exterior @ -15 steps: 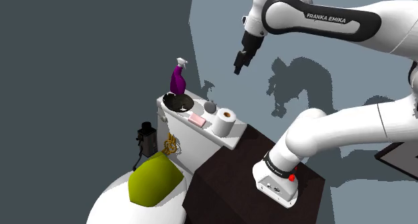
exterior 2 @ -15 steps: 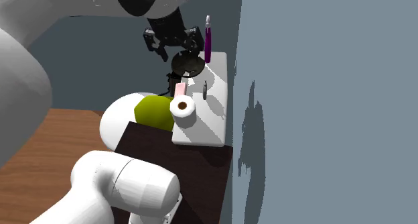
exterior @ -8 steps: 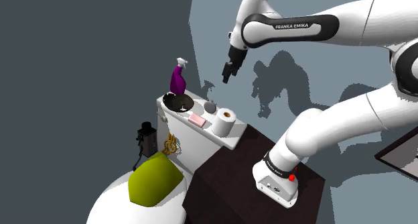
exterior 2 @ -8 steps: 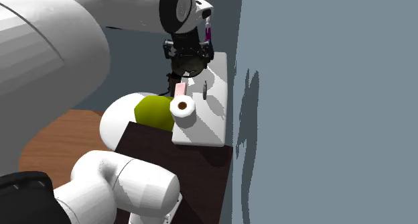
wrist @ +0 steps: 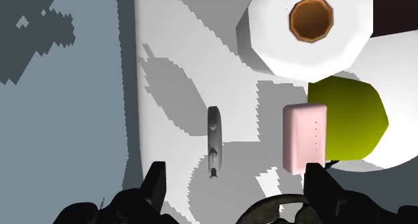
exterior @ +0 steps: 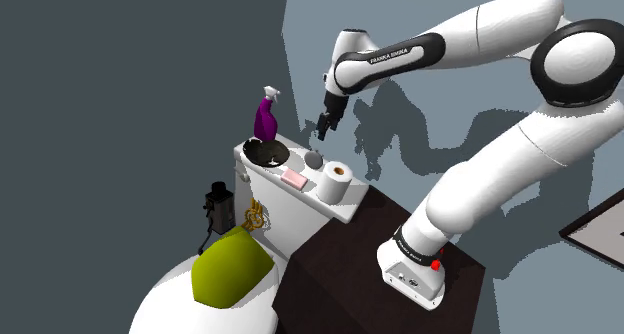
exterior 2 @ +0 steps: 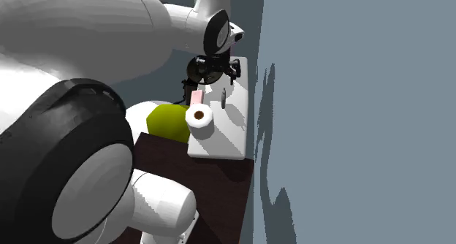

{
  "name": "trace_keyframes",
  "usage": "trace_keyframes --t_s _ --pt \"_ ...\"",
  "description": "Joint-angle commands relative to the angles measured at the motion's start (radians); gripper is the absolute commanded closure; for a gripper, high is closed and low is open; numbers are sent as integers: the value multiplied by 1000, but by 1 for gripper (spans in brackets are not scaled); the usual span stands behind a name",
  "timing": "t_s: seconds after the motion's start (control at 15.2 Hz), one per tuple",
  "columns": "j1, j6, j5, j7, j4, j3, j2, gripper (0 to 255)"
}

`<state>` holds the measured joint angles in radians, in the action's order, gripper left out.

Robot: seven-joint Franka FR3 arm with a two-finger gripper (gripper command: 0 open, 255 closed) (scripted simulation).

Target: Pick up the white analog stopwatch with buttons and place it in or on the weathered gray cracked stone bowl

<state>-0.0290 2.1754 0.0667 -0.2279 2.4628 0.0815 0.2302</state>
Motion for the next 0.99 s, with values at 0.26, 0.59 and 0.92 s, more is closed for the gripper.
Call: trace_keyframes --t_s 0.26,0.59,0.92 --pt "-1 143 -67 -86 -55 26 -238 0" --pt "-3 210 -81 -100 -43 25 -299 0" --pt "-3 261 -88 -104 -30 24 -336 0"
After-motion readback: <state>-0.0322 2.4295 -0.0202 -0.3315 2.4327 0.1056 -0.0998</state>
